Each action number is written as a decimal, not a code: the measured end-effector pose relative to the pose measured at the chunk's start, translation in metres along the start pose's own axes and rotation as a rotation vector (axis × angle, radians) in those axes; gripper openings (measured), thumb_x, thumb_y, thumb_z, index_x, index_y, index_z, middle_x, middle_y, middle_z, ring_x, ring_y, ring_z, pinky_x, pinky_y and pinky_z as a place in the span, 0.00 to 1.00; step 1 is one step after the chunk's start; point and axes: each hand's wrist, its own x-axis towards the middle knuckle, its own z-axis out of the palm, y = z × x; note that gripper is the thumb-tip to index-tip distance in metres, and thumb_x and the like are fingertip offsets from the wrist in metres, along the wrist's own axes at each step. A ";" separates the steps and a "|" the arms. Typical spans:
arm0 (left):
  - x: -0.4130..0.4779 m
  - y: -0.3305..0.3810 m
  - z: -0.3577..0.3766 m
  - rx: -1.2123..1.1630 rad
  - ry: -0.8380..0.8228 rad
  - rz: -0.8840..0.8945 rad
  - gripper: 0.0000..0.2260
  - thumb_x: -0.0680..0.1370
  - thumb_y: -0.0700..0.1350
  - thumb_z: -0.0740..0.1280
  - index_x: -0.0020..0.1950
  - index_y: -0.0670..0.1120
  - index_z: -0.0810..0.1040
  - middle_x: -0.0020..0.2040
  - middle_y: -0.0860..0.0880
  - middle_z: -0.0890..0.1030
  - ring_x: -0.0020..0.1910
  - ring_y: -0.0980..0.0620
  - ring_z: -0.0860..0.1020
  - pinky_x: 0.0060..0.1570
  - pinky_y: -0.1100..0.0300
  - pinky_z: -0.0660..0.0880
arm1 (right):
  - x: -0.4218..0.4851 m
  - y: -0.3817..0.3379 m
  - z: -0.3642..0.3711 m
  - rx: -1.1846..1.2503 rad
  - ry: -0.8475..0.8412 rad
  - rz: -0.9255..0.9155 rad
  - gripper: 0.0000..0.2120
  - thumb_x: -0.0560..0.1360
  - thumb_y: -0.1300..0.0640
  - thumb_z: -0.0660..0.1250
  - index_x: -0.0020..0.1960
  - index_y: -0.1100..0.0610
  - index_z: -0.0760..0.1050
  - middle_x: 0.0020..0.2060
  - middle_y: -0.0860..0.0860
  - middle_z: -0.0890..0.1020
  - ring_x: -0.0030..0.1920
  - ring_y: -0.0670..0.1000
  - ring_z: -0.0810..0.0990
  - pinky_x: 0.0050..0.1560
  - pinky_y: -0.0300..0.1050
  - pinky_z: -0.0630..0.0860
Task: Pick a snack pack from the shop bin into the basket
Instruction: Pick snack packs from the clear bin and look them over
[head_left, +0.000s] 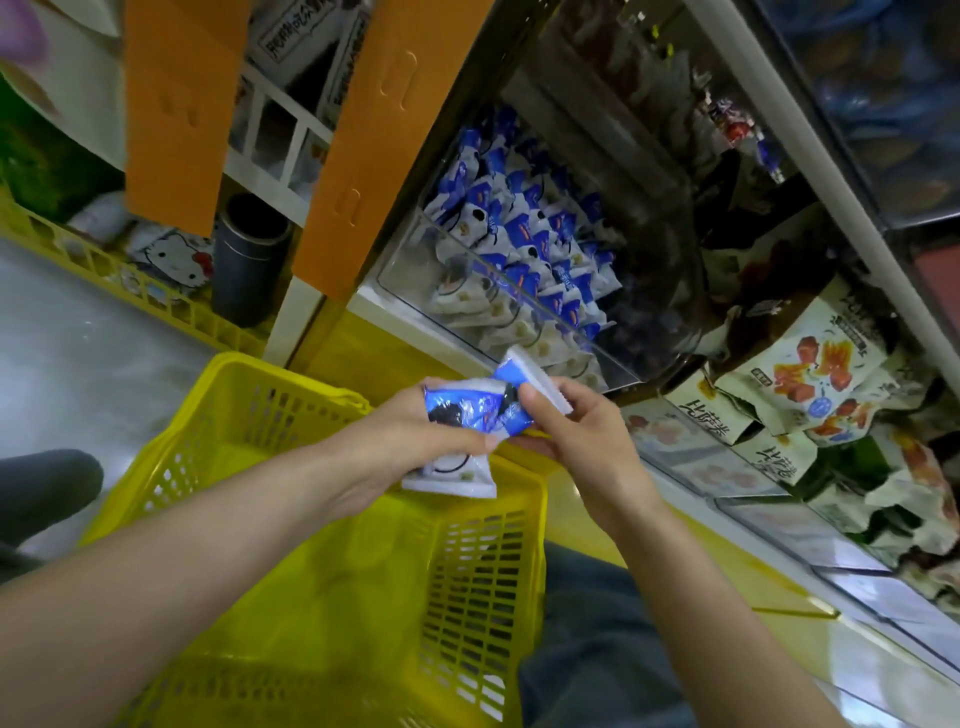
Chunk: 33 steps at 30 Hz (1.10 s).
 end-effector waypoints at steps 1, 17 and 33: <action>0.001 0.002 -0.001 -0.020 0.035 0.018 0.19 0.70 0.39 0.73 0.60 0.43 0.75 0.41 0.50 0.82 0.39 0.56 0.79 0.41 0.64 0.72 | 0.000 -0.001 0.000 0.066 0.007 0.009 0.08 0.75 0.60 0.65 0.53 0.62 0.76 0.45 0.57 0.83 0.40 0.47 0.83 0.40 0.38 0.80; 0.007 0.005 -0.007 -0.100 0.232 0.087 0.11 0.73 0.46 0.70 0.53 0.45 0.77 0.26 0.59 0.76 0.24 0.64 0.71 0.27 0.70 0.66 | -0.002 -0.026 -0.005 0.246 0.144 -0.185 0.12 0.73 0.63 0.67 0.57 0.62 0.75 0.47 0.56 0.84 0.46 0.53 0.83 0.48 0.47 0.81; 0.017 0.008 -0.021 -0.164 0.453 -0.006 0.08 0.76 0.41 0.64 0.54 0.43 0.70 0.33 0.47 0.72 0.28 0.54 0.68 0.18 0.70 0.64 | 0.088 -0.115 0.043 -0.476 -0.080 -0.165 0.09 0.72 0.59 0.70 0.48 0.63 0.73 0.42 0.58 0.78 0.41 0.49 0.80 0.40 0.37 0.81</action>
